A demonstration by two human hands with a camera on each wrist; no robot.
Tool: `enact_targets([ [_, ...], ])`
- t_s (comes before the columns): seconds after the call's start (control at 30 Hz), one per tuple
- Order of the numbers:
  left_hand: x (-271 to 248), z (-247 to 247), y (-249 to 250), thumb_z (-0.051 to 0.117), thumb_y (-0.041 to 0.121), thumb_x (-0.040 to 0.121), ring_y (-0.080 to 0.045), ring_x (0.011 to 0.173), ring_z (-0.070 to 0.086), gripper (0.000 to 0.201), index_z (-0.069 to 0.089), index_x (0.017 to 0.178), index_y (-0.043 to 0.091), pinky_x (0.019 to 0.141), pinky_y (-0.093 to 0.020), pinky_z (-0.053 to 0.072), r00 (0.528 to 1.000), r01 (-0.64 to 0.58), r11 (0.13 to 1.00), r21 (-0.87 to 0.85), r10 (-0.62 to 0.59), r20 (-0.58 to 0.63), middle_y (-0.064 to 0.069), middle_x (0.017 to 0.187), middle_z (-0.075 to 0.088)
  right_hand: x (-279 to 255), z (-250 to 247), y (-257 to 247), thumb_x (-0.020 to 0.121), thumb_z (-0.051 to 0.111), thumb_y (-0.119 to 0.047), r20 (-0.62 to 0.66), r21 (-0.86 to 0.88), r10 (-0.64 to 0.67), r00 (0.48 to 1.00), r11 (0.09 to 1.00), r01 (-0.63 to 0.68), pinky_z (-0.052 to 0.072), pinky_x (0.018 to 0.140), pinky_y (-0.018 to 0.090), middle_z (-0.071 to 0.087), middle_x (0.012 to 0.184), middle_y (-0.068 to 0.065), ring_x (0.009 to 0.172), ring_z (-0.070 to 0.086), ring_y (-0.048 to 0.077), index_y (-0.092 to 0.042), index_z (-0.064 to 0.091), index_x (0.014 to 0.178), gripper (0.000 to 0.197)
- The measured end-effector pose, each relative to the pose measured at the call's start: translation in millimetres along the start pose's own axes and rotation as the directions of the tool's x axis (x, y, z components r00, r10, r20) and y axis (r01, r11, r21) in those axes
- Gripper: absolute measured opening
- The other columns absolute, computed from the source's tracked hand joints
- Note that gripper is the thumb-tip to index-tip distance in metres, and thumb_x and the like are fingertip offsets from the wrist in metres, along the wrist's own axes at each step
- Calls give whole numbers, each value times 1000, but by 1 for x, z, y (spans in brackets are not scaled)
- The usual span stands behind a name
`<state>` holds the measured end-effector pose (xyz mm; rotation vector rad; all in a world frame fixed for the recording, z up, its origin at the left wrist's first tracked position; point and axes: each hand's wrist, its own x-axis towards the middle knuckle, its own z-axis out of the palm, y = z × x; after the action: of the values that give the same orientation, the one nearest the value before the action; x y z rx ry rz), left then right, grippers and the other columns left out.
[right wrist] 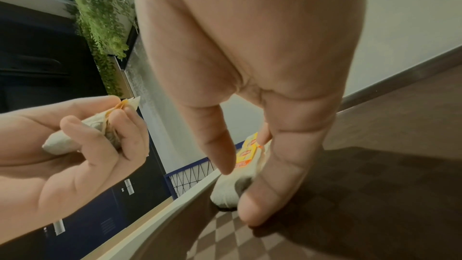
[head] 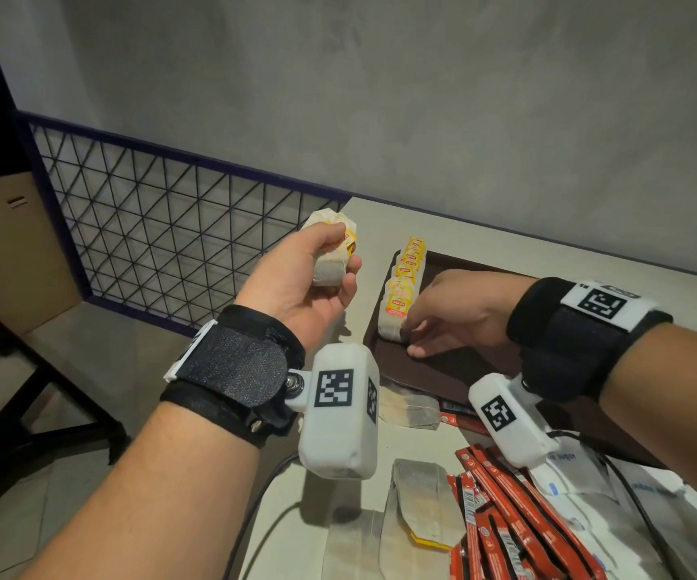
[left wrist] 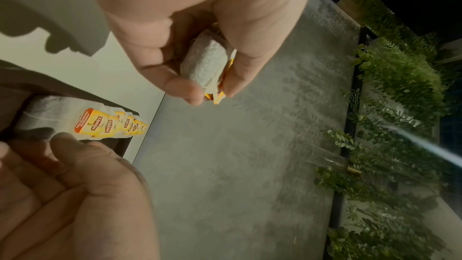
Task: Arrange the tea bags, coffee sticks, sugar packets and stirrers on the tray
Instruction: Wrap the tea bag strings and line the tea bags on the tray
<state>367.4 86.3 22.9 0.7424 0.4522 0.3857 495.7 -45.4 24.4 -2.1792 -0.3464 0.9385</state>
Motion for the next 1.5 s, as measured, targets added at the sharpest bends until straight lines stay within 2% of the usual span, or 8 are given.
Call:
enact_targets([
  [0.27,-2,2,0,66,16,94,-14,66,61,14,63,105,8,46,-18,48,1000,3,1000,-3,-3,10,-9,86,61,-4,-5,2,96,64,-2,-3,0,-12,1000,1000,12,65,70,35,65,117,29,81,72,33,5,57,125,31],
  [0.4,-6,4,0,58,15,95,-17,67,61,13,60,104,7,45,-19,47,997,20,1000,-3,-20,69,-10,85,61,-22,-22,-5,95,67,-7,-27,92,-137,990,986,139,64,78,41,70,102,23,80,70,33,3,59,120,29],
  [0.63,-17,12,-7,41,8,84,-25,67,59,30,60,106,3,41,-23,44,979,87,996,15,-88,183,-13,84,61,-93,-33,9,75,73,-14,-44,441,-378,925,823,358,58,65,32,68,84,16,72,66,25,-10,62,91,19],
  [0.73,-24,19,-13,44,9,86,-25,66,61,22,60,101,4,44,-24,45,969,88,990,106,-110,220,-13,79,63,-104,-27,16,83,70,-11,-92,456,-436,895,781,427,57,62,31,67,81,16,68,64,25,-9,62,91,11],
  [1.07,-34,32,-29,55,12,92,-18,70,64,15,66,102,9,47,-24,46,957,22,958,286,-103,272,-10,83,68,-100,-27,20,82,80,-7,-197,257,-545,815,774,579,55,59,32,69,77,9,61,61,19,-7,65,96,20],
  [1.27,-35,36,-36,52,11,90,-17,66,61,22,65,107,8,49,-24,45,947,47,968,245,-121,298,-9,88,67,-99,-26,24,84,80,-5,-188,-12,-724,664,678,735,51,58,40,62,74,25,59,54,23,-14,73,85,11],
  [1.37,-36,37,-39,53,11,84,-13,64,59,19,65,99,12,51,-23,42,926,51,969,241,-137,353,-5,91,65,-97,-19,28,85,81,-13,-161,-118,-757,634,652,749,55,65,50,67,77,14,65,58,36,-24,75,93,15],
  [1.5,-38,35,-40,57,15,73,-11,61,55,20,63,92,12,50,-23,38,915,51,970,237,-141,379,-3,85,63,-94,-12,31,84,81,-26,-146,-232,-783,604,621,749,58,70,44,65,75,4,68,62,25,-34,72,105,24],
])
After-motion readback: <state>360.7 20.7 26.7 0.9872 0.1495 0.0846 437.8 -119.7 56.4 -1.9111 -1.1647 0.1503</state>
